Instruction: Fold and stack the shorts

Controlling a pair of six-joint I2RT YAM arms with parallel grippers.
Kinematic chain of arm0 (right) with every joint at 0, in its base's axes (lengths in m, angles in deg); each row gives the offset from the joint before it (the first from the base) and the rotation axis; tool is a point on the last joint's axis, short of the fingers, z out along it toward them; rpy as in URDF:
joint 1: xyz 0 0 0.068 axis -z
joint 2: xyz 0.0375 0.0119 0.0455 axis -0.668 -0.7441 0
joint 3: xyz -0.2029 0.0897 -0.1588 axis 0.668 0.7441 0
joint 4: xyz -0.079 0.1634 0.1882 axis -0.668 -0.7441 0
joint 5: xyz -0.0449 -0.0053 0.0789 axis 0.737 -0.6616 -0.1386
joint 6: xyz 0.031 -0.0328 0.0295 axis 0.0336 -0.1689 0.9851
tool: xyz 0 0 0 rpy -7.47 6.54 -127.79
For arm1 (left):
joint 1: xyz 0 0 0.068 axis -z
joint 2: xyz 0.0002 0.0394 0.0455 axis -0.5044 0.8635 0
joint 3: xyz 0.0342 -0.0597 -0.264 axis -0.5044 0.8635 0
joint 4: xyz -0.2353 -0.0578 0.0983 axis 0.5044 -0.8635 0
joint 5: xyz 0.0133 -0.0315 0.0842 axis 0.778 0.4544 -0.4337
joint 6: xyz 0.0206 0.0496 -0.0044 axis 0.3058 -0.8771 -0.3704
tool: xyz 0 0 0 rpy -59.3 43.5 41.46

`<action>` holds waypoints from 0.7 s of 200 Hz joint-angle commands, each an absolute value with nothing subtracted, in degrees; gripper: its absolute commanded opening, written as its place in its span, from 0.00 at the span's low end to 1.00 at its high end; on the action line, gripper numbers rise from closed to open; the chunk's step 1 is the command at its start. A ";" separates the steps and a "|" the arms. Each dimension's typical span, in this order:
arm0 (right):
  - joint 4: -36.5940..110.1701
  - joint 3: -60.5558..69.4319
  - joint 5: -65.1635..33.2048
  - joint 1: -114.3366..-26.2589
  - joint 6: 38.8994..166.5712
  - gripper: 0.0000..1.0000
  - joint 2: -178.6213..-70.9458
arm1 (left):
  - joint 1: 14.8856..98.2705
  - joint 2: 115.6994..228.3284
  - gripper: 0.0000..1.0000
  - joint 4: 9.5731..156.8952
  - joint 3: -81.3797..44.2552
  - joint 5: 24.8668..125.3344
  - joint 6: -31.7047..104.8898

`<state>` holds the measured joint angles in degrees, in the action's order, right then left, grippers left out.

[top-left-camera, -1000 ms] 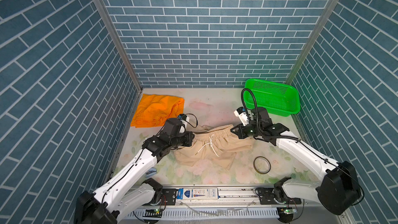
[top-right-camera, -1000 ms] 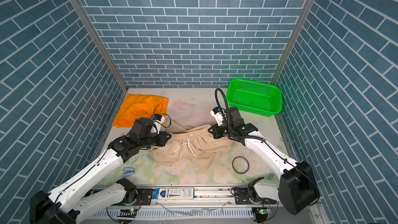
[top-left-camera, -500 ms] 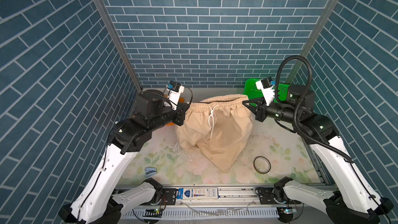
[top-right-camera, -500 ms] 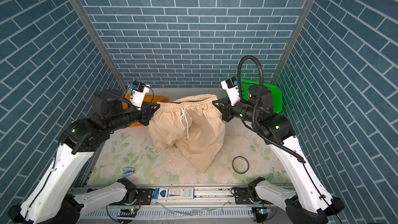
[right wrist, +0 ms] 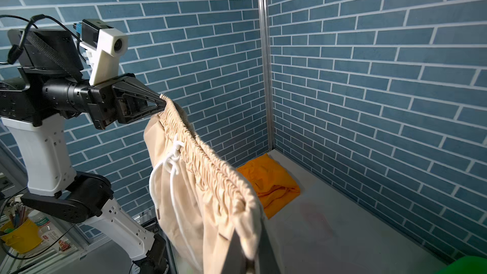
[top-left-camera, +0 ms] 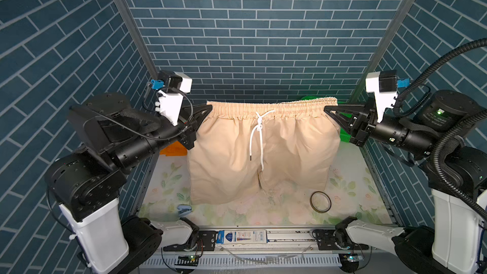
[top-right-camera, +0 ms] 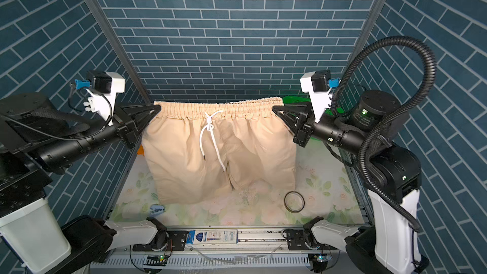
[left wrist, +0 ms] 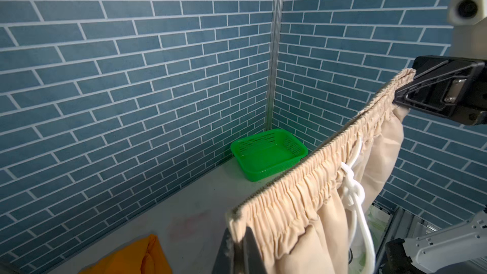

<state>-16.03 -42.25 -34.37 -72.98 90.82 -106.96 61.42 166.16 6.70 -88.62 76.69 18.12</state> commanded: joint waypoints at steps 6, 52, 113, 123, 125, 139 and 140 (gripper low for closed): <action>-19.37 -41.95 -25.26 -70.37 86.02 0.00 -115.14 | 55.44 172.60 0.00 0.78 -85.44 68.84 16.18; -4.71 -35.98 -37.71 -59.81 89.64 0.00 -129.97 | 43.08 178.20 0.00 19.90 -64.37 66.78 14.61; 18.87 -31.64 -42.37 -58.09 92.77 0.00 -155.09 | 39.18 193.28 0.00 37.82 -51.78 64.06 15.24; 20.38 -34.80 -43.35 -58.09 94.50 0.00 -160.11 | 38.97 196.01 0.00 39.06 -52.40 64.21 15.50; 20.49 -35.78 -43.54 -58.09 94.76 0.00 -161.10 | 38.92 196.56 0.00 39.16 -52.58 64.29 15.55; 20.81 -42.22 -44.40 -58.09 96.72 0.00 -168.45 | 38.65 200.19 0.00 39.78 -54.34 64.04 15.28; 20.68 -42.71 -44.41 -58.09 96.76 0.00 -168.90 | 38.64 200.45 0.00 39.75 -54.50 64.01 15.26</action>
